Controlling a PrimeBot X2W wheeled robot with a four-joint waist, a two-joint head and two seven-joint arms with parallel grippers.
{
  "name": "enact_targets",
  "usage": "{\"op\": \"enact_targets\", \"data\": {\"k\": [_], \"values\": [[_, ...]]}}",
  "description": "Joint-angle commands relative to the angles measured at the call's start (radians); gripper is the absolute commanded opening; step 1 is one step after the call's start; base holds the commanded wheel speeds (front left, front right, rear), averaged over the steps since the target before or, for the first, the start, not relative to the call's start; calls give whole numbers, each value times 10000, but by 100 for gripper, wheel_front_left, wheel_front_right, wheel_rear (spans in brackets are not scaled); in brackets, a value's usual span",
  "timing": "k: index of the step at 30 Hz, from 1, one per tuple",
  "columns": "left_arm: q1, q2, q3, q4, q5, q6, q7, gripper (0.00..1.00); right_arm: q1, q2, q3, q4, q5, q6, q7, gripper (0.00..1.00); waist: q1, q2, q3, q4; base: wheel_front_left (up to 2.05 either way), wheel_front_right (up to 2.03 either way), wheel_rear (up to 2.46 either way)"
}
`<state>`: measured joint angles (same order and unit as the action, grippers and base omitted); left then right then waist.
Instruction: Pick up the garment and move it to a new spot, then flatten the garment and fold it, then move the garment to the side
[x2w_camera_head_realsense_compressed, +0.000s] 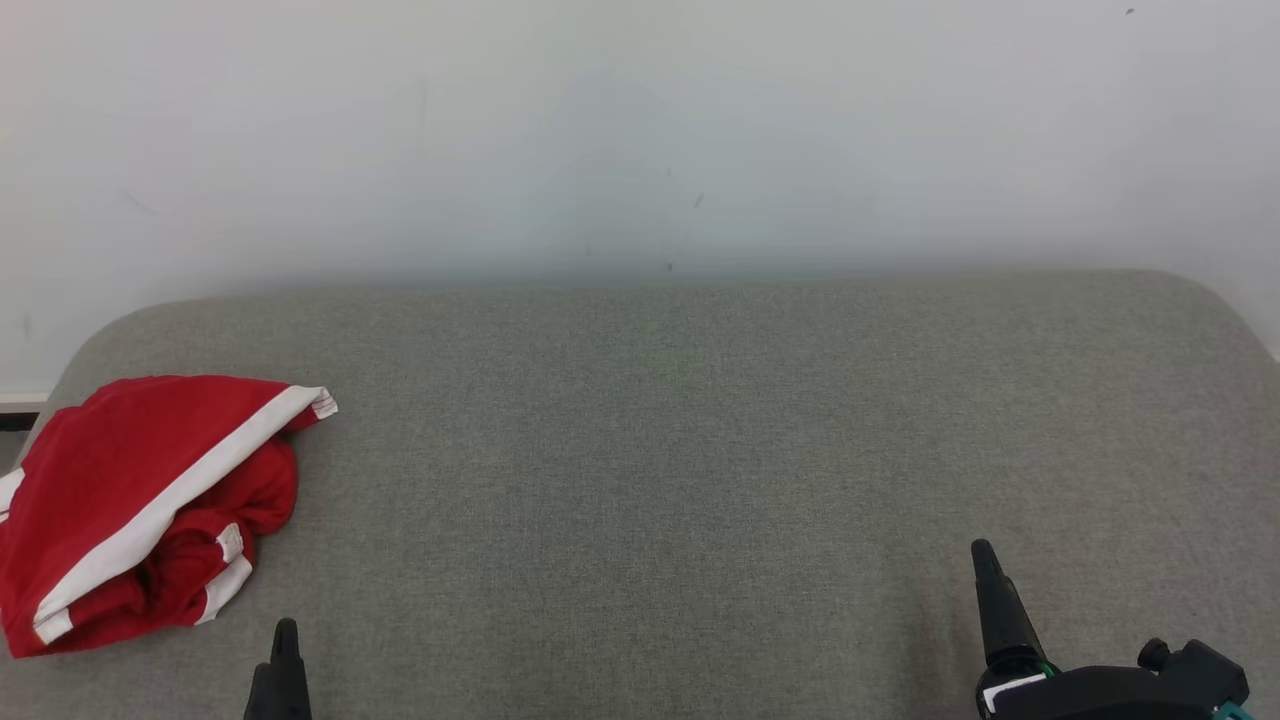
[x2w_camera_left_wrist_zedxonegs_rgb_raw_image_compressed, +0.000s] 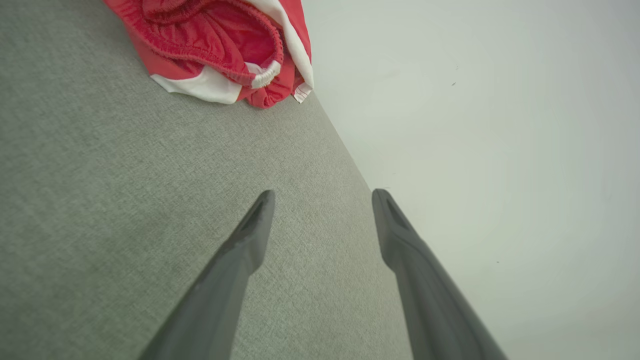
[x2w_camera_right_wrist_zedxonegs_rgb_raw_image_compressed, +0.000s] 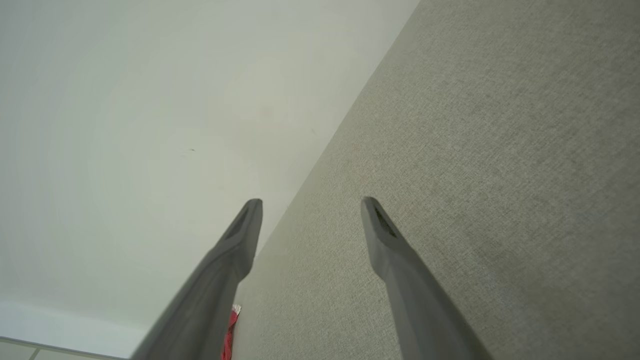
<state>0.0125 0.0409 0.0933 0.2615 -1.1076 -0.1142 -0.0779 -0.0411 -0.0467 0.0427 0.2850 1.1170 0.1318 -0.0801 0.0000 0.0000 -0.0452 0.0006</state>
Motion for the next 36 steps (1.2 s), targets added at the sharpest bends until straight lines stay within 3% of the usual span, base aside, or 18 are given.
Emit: {"op": "enact_targets", "data": {"k": [1, 16, 36], "values": [[17, 64, -36, -202, 386, 42, -135, 100, -36, -29, 78, -82, -449, -8, -116, 100, 0, 0, -24, 1, 0, 0, 0], [345, 78, -261, -347, 2017, 274, -560, 100, 55, -35, 418, -12, -1879, -10, -535, 100, 0, 0, -162, -22, 0, 0, 0], [561, 91, -598, -241, 5426, 376, -1068, 100, 176, -43, 649, 338, -4248, -14, -1043, 100, 0, 0, -366, -11, 0, 0, 0]]}}
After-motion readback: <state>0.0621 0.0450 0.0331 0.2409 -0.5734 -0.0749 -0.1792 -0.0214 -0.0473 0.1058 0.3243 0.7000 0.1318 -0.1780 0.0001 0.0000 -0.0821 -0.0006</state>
